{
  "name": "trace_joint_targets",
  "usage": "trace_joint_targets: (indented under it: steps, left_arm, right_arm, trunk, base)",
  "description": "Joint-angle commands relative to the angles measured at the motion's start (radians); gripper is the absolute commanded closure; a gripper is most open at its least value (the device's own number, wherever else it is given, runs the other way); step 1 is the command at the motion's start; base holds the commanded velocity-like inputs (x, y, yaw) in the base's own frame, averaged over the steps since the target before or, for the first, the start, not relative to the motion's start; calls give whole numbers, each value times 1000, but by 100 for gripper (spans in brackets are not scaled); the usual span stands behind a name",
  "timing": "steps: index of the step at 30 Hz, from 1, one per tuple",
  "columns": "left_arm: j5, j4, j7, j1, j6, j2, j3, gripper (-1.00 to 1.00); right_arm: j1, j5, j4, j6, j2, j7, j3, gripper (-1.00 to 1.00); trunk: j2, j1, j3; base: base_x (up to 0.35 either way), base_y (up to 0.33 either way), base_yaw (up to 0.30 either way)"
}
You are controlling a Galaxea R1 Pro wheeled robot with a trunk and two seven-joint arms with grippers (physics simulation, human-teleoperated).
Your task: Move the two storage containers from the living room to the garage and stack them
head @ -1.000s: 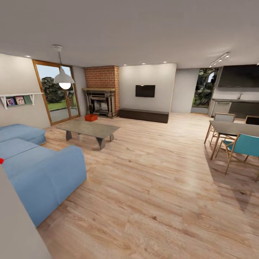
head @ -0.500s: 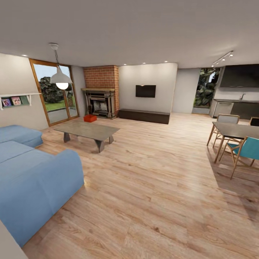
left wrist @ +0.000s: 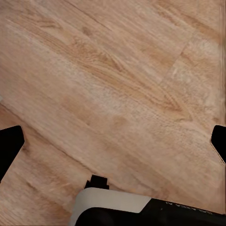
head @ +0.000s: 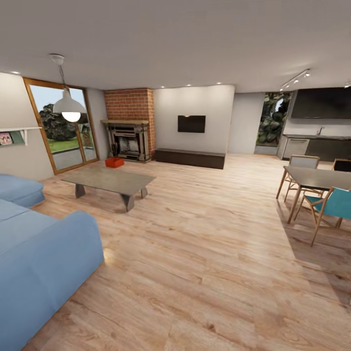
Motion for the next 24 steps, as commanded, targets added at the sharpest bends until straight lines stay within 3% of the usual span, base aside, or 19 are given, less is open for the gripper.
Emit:
trace_joint_targets:
  steps: [1, 6, 24]
  left_arm:
    - [4, 4, -1, -1, -7, 1, 2, -100]
    - [4, 4, -1, -1, -7, 1, 2, -100]
    - [4, 4, -1, -1, -7, 0, 2, -100]
  right_arm:
    - [-2, 1, 4, -7, 0, 0, 7, -100]
    - [-2, 1, 4, -7, 0, 0, 7, -100]
    - [-2, 1, 5, -7, 0, 0, 7, -100]
  trunk:
    - [-1, 1, 0]
    - [-1, 1, 0]
    - [-1, 1, 0]
  base:
    - [325, 0, -254]
    - [325, 0, -165]
    - [325, 0, -6]
